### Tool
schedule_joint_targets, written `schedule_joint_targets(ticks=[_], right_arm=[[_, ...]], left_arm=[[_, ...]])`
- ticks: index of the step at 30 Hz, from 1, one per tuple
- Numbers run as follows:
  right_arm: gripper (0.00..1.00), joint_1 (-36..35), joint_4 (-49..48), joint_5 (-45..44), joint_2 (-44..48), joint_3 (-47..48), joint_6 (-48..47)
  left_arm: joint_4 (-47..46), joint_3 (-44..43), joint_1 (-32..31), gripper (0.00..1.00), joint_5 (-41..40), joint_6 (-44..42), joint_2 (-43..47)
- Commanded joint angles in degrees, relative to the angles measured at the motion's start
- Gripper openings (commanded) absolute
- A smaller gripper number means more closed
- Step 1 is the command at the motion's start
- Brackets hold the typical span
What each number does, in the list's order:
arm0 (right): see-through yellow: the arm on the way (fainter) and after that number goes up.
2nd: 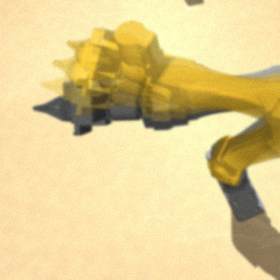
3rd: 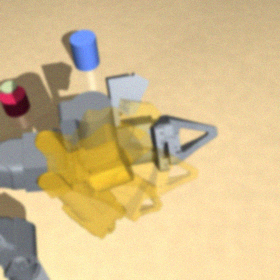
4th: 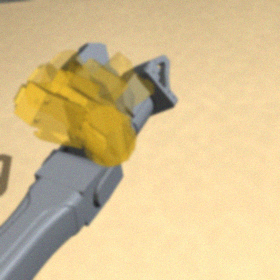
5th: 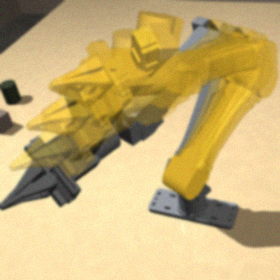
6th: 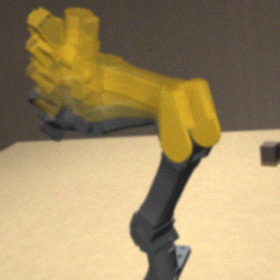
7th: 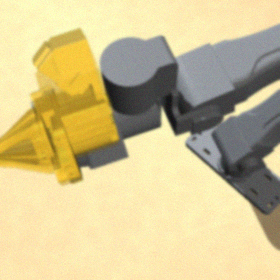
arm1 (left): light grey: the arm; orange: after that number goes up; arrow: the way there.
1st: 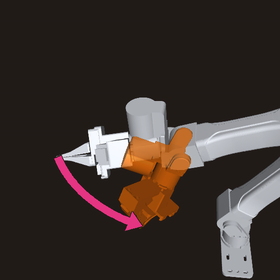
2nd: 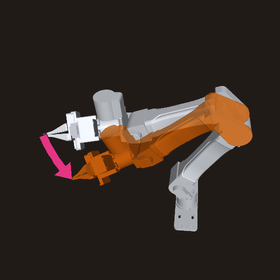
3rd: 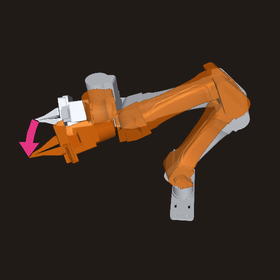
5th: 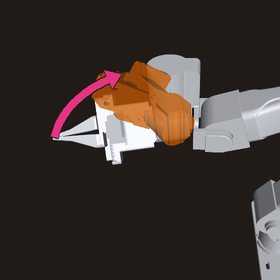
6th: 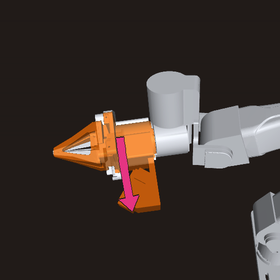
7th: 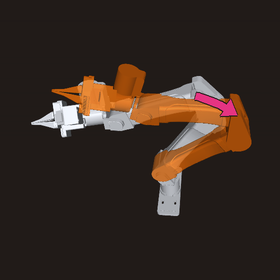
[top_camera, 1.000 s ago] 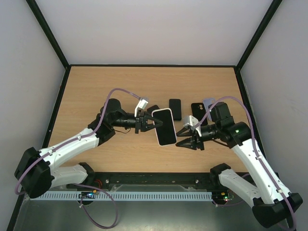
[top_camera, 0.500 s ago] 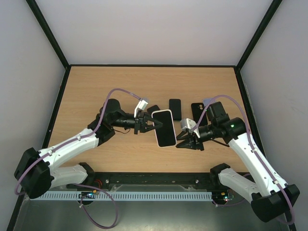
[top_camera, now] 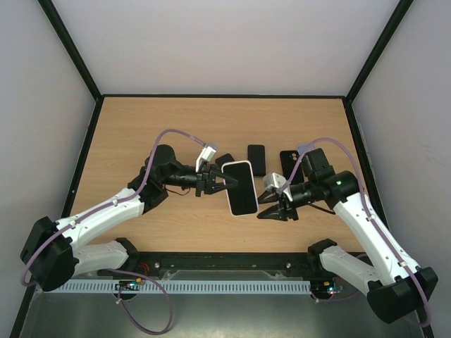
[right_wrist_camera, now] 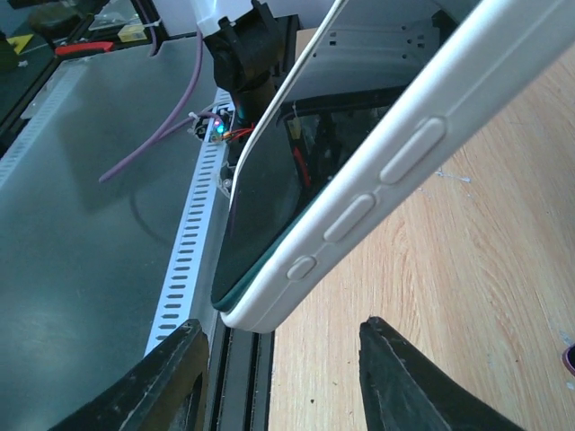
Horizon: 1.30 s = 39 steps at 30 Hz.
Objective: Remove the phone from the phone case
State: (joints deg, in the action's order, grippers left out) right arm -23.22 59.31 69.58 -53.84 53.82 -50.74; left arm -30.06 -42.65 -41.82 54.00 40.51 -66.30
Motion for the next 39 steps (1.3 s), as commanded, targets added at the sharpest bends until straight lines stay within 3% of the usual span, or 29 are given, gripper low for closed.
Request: schedule_joint_targets(ticks=[1,6,10,23,27,32,36,39], right_arm=[[0.44,0.0,4.1,2.3,-0.2,1.2,-3.8],[0.34,0.0,0.9,1.7,-0.7,1.4,0.7],[0.32,0.0,-2.0,1.9,-1.0,1.5,4.1],[0.37,0.0,3.7,5.5,-2.7,3.0,-1.4],[0.31,0.0,4.0,5.8,-3.1,3.1,-1.6],[0.32,0.0,4.2,6.3,-3.7,3.3,-1.5],[0.40,0.0,4.8,6.7,-3.8,3.3,-2.3],[0.39,0.0,4.9,6.6,-3.7,3.3,-2.3]], left_arm=[[-4.4,0.1,-0.3,0.03,0.9,0.1,1.8],[-5.1,0.0,-0.5,0.03,1.2,0.4,1.4],[-4.9,-0.1,-0.6,0.03,1.3,0.2,1.3],[-2.4,0.0,-0.8,0.03,1.5,-1.9,2.0],[-2.4,0.0,-0.8,0.03,1.7,-2.0,1.9],[-2.3,0.0,-0.8,0.03,2.0,-2.1,2.1],[-1.5,0.1,-0.8,0.03,1.5,-2.6,2.3],[-1.7,0.1,-0.8,0.03,1.5,-2.6,2.3]])
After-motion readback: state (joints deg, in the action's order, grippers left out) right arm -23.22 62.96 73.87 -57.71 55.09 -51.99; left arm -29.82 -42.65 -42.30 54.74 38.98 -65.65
